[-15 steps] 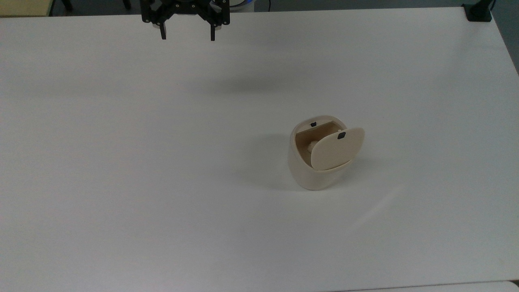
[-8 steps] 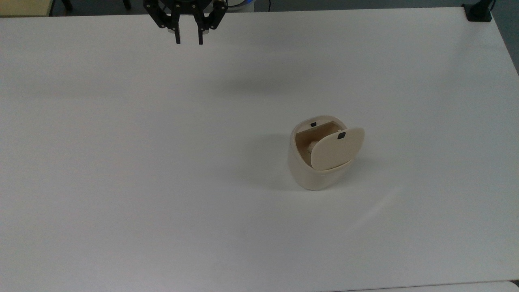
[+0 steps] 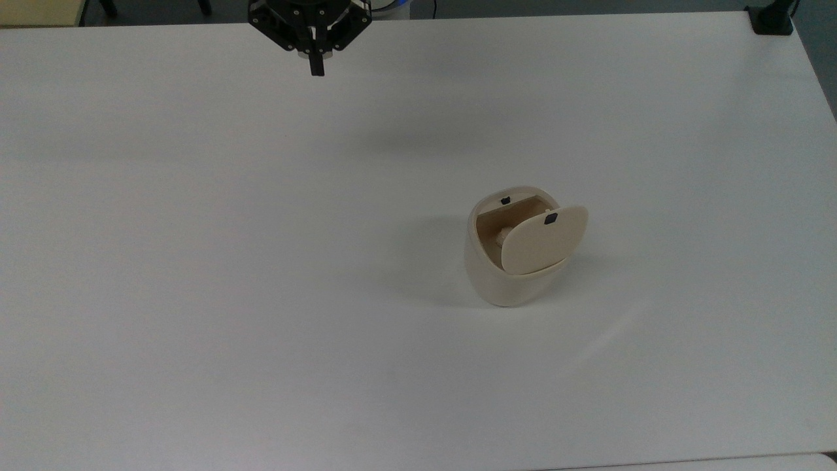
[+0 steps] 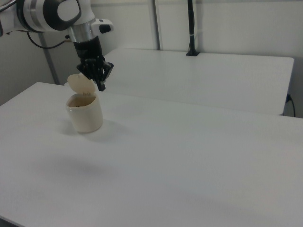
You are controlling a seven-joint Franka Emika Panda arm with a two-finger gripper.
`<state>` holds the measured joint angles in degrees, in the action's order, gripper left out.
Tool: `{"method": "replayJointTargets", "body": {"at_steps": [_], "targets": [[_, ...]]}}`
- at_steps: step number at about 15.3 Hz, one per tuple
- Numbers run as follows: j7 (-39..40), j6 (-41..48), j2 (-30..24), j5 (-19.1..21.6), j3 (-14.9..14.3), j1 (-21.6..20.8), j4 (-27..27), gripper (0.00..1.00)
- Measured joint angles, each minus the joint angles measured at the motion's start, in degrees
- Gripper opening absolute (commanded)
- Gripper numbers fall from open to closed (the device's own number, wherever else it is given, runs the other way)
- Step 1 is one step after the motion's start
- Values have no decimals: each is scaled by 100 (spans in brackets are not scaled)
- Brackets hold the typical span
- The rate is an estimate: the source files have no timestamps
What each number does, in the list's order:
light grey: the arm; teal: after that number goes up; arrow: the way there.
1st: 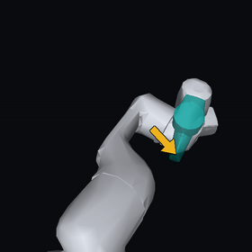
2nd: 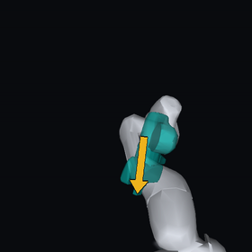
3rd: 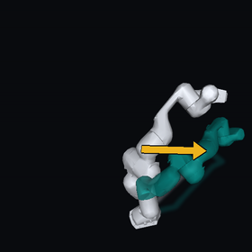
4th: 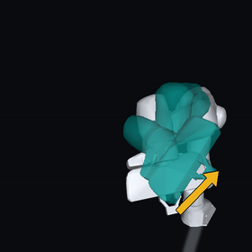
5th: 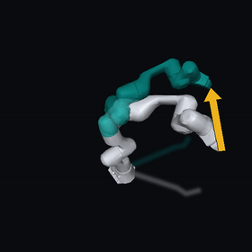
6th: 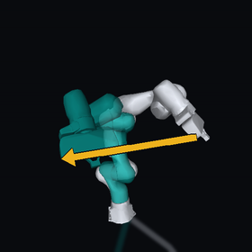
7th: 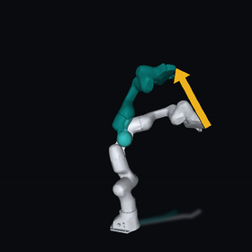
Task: Close the trash bin
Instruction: 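Move the closed gripper over the open lid of the cream bin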
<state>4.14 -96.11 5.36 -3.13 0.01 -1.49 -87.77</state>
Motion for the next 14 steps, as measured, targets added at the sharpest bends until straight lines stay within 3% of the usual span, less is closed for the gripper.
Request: {"method": "replayJointTargets", "body": {"at_steps": [4, 14], "targets": [[2, -904, 210, 84, 54, -232, -30, 0], [-318, -3716, 973, 365, 100, -1391, -41, 0]]}}
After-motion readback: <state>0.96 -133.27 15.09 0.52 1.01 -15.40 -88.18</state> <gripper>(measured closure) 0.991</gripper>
